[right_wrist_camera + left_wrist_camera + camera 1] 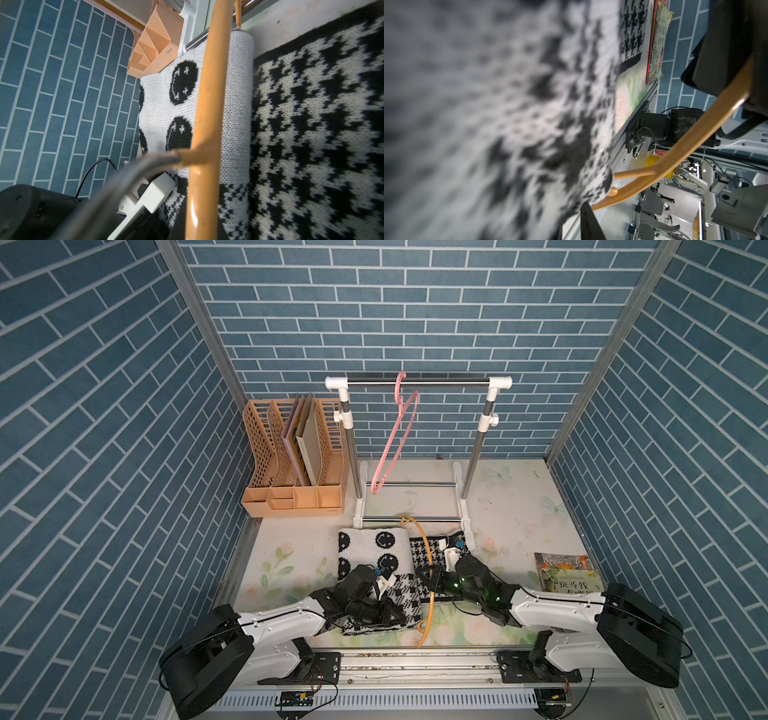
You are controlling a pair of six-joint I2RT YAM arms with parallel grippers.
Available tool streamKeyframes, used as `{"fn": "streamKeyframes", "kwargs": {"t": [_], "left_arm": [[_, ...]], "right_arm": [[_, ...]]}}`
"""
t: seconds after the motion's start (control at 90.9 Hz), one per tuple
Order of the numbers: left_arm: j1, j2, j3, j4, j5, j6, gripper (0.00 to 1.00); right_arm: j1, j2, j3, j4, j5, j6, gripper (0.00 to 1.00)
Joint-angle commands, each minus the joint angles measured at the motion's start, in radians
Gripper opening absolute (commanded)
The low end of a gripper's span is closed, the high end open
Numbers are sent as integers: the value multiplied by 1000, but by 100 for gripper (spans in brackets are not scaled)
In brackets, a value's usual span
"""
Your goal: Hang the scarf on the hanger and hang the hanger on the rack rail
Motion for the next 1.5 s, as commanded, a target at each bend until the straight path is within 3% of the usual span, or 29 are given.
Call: {"fn": "streamKeyframes", "kwargs": {"t": [0.0,0.11,0.187,0.319,0.605,1.023,1.21,1.485], "left_arm": [[-4,1,62,-39,-58,20,28],[-3,-21,145,-100,-84,44,32],[-4,-41,176,-114,-100,49,34],[-4,-43,176,-137,-133,48,35],[-3,-36,176,-176,-157,80,36],[-3,-23,160,-214,-198,107,36],[-2,-11,153,-193,-200,102,36],[-1,31,182,-197,-194,120,37]], "right_arm": [[-4,10,-6,-98,19,-21,5],[-6,-1,-3,-121,19,-30,6],[-5,-11,-12,-125,24,-31,11],[-5,-31,-36,-128,44,-32,23],[-6,-100,-91,-124,71,-27,36],[-5,-157,-124,-144,75,-16,46],[-6,-172,-153,-143,78,-10,43],[-5,-185,-164,-152,109,-9,24]]}}
